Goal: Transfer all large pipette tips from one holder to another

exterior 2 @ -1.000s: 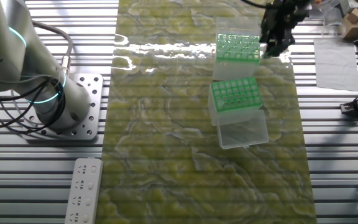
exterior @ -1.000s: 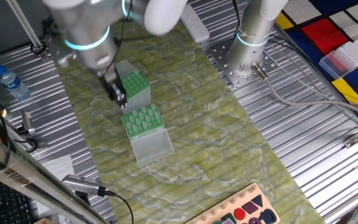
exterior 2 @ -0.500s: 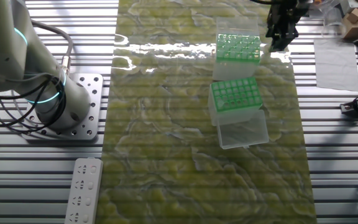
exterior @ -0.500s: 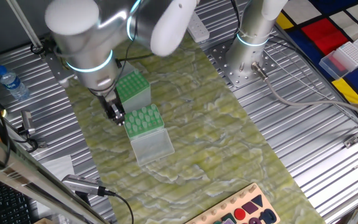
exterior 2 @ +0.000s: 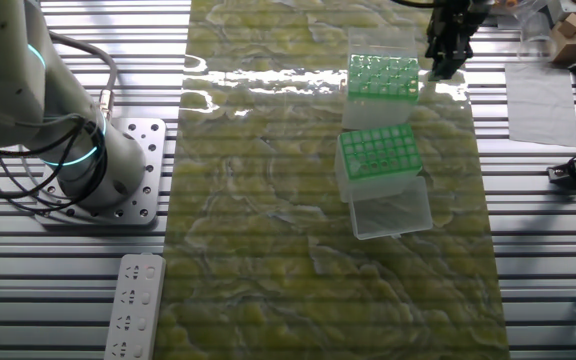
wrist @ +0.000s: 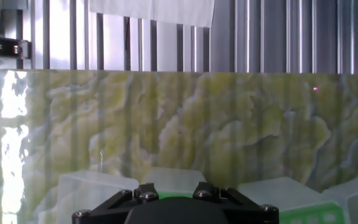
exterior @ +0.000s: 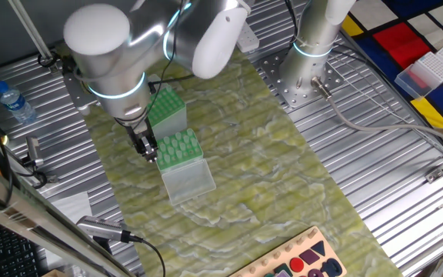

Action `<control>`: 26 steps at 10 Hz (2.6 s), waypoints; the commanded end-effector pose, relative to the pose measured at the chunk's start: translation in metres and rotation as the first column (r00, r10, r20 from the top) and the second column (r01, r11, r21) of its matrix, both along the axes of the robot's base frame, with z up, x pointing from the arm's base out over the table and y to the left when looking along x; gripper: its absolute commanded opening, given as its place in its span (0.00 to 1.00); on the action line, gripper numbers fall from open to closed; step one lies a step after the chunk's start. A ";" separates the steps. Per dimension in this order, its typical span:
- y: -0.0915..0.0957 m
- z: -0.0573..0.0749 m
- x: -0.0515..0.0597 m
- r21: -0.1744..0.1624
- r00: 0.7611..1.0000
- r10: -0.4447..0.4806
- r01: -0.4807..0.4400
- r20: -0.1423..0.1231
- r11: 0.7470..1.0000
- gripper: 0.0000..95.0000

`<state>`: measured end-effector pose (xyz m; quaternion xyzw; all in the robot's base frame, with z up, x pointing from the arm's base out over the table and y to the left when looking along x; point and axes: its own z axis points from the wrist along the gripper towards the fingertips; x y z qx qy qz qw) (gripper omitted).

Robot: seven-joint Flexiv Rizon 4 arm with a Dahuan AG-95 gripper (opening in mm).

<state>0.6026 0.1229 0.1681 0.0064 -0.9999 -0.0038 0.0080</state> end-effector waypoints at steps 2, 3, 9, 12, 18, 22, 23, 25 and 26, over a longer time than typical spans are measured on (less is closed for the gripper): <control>0.004 -0.008 -0.004 -0.003 1.000 -0.014 0.014 0.002 1.000 0.40; 0.004 -0.009 -0.005 -0.004 1.000 -0.014 0.014 0.002 1.000 0.40; 0.006 -0.015 -0.012 -0.011 1.000 -0.020 0.020 -0.010 1.000 0.20; 0.005 -0.014 -0.016 -0.011 1.000 -0.014 0.014 -0.014 1.000 0.20; 0.008 -0.015 -0.018 -0.011 1.000 -0.017 0.017 -0.013 1.000 0.20; 0.008 -0.015 -0.018 -0.013 1.000 -0.020 0.020 -0.010 1.000 0.00; 0.008 -0.015 -0.018 -0.013 1.000 -0.019 0.019 -0.010 1.000 0.00; 0.011 -0.012 -0.017 -0.013 1.000 -0.021 0.021 -0.014 1.000 0.00; 0.012 -0.009 -0.016 -0.015 1.000 -0.022 0.022 -0.019 1.000 0.00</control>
